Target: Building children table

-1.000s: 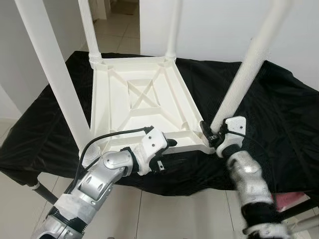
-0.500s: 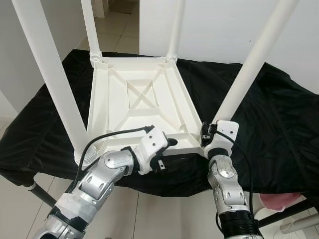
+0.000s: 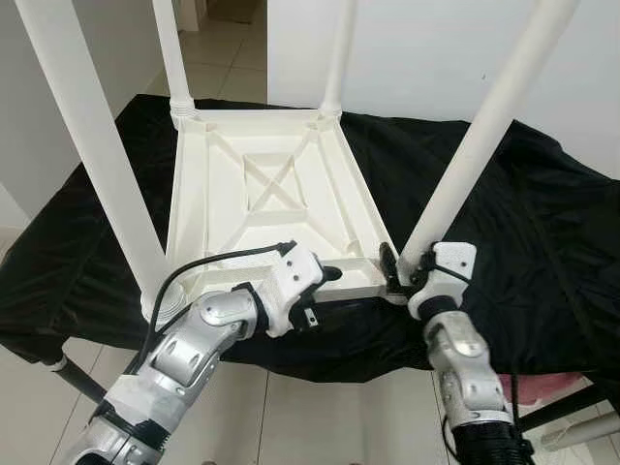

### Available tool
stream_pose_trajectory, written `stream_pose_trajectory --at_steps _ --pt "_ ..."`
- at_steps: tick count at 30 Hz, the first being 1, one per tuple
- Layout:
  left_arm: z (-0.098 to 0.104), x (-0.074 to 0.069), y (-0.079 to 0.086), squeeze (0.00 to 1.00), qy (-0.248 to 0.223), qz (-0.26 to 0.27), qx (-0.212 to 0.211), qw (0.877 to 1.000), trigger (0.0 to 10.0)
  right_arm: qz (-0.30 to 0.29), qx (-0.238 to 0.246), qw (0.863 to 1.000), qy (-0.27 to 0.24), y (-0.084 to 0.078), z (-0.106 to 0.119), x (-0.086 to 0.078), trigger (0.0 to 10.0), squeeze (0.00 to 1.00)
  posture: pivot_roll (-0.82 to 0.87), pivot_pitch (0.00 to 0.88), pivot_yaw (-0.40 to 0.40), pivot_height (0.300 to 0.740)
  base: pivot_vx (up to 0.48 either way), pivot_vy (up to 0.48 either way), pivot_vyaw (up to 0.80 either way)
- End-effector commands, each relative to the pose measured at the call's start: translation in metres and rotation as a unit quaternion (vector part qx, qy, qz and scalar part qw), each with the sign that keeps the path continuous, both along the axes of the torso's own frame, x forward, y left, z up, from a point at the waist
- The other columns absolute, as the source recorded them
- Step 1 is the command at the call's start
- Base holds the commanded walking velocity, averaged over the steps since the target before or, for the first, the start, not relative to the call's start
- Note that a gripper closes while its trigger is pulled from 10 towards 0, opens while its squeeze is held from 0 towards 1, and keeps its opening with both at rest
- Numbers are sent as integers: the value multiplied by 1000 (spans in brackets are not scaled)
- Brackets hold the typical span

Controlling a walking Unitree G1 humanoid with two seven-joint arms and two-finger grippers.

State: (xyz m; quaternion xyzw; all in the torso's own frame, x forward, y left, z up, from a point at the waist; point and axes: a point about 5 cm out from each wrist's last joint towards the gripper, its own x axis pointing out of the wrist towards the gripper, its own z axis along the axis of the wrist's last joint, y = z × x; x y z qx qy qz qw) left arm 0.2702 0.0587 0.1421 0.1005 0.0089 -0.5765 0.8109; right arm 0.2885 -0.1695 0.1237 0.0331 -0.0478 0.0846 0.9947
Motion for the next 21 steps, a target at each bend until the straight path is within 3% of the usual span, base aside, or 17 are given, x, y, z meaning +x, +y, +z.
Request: stream_pose_trajectory --at_steps 1,7,13,14,15,16,17,18,21 --pt "1 -2 -1 0 3 -23 5 1000 10000 32 2 999 -6 -8 1 -1 10000 0 -27 0 -62 740 0 0 0" --pt "2 -1 -1 0 2 -22 4 1000 10000 88 -14 996 -10 -16 5 2 10000 0 -23 0 -62 740 0 0 0" --pt "4 0 -3 0 1 -21 2 1000 10000 182 -62 981 0 -18 9 17 10000 0 -19 0 -55 740 0 0 0" --pt "4 1 -3 0 1 -21 2 1000 10000 197 -70 978 5 -17 8 19 8510 0 -19 0 -55 740 0 0 0" --pt "4 1 -3 0 1 -21 2 1000 10000 197 -70 978 5 -17 8 19 8510 0 -19 0 -55 740 0 0 0" --pt "5 1 -3 0 0 -21 1 1000 10000 210 -81 974 12 -16 6 21 7608 0 -16 0 -58 740 0 0 0" --pt "5 1 -3 0 0 -21 1 1000 10000 210 -81 974 12 -16 6 21 7608 0 -16 0 -58 740 0 0 0" --pt "6 1 -4 0 -2 -20 0 1000 10000 224 -93 970 22 -17 3 23 0 0 -11 0 -62 740 0 0 0" --pt "7 2 -4 0 -4 -18 -1 1000 10000 240 -105 964 34 -18 0 25 0 0 -8 0 -65 740 0 0 0"
